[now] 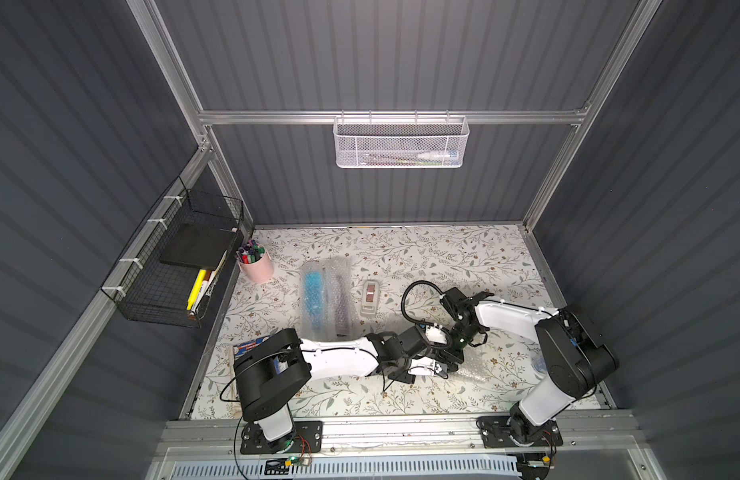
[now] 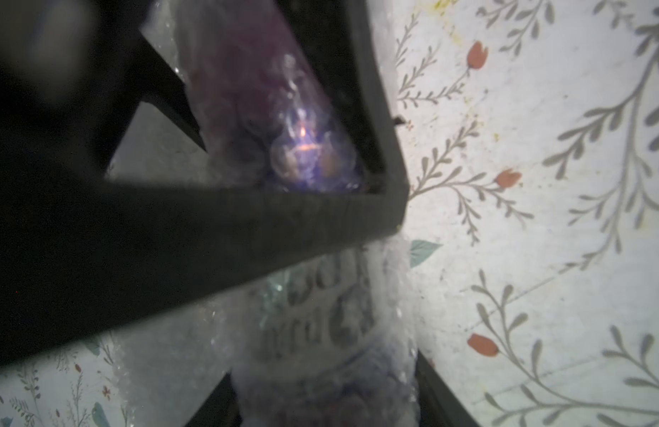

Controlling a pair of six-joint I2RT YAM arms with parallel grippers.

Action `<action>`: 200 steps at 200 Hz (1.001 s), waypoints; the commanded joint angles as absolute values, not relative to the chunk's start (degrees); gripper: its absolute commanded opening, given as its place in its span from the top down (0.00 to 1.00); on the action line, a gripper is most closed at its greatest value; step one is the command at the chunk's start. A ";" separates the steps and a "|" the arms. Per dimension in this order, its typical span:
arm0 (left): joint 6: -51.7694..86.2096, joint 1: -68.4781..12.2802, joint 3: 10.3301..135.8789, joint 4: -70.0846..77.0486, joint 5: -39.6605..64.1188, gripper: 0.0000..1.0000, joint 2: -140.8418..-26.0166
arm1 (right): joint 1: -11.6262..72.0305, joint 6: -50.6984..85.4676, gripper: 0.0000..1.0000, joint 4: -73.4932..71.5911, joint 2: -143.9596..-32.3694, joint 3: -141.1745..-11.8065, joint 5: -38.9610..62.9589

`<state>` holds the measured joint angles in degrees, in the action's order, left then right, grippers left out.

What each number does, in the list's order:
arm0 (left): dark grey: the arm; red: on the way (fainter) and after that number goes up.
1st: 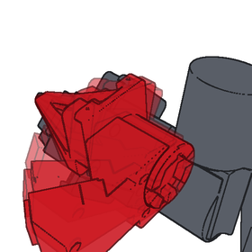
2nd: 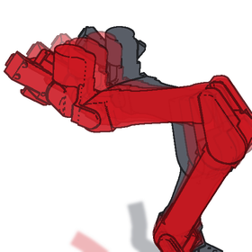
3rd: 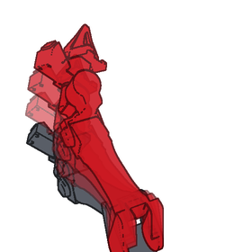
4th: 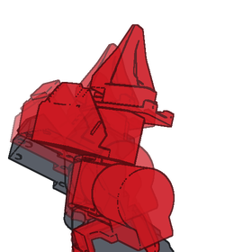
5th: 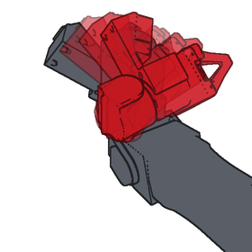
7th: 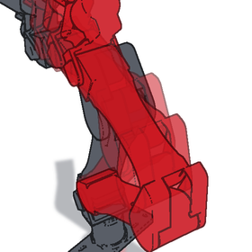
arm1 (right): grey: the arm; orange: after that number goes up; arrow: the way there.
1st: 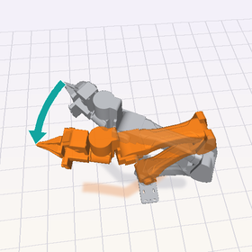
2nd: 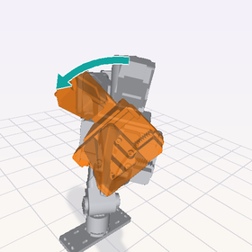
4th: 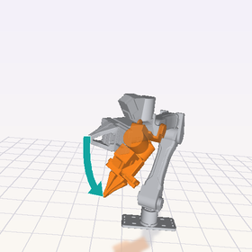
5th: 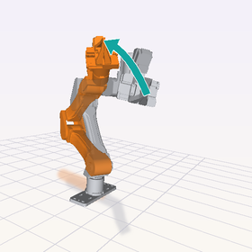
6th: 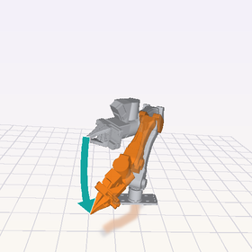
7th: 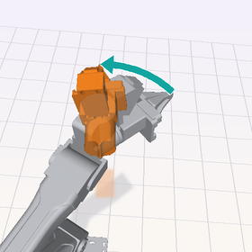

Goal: Wrap wine bottles in bubble wrap
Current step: Wrap the wine bottle in bubble wrap.

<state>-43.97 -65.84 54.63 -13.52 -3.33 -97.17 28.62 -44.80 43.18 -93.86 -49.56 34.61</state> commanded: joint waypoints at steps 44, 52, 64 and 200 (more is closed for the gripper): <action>-34.68 -58.70 59.41 -22.91 2.49 0.46 -102.63 | 30.17 -43.67 0.14 50.36 -77.70 -48.16 28.65; -34.63 -58.18 59.95 -23.86 3.77 0.47 -102.87 | 30.23 -43.67 0.13 50.41 -74.80 -47.02 26.70; -34.63 -57.72 60.51 -25.03 4.96 0.47 -103.62 | 30.15 -42.96 0.10 49.89 -70.21 -45.12 24.99; -32.49 -49.07 87.01 -59.29 39.86 0.47 -125.90 | 36.58 -68.17 0.08 24.93 -37.94 -22.56 10.48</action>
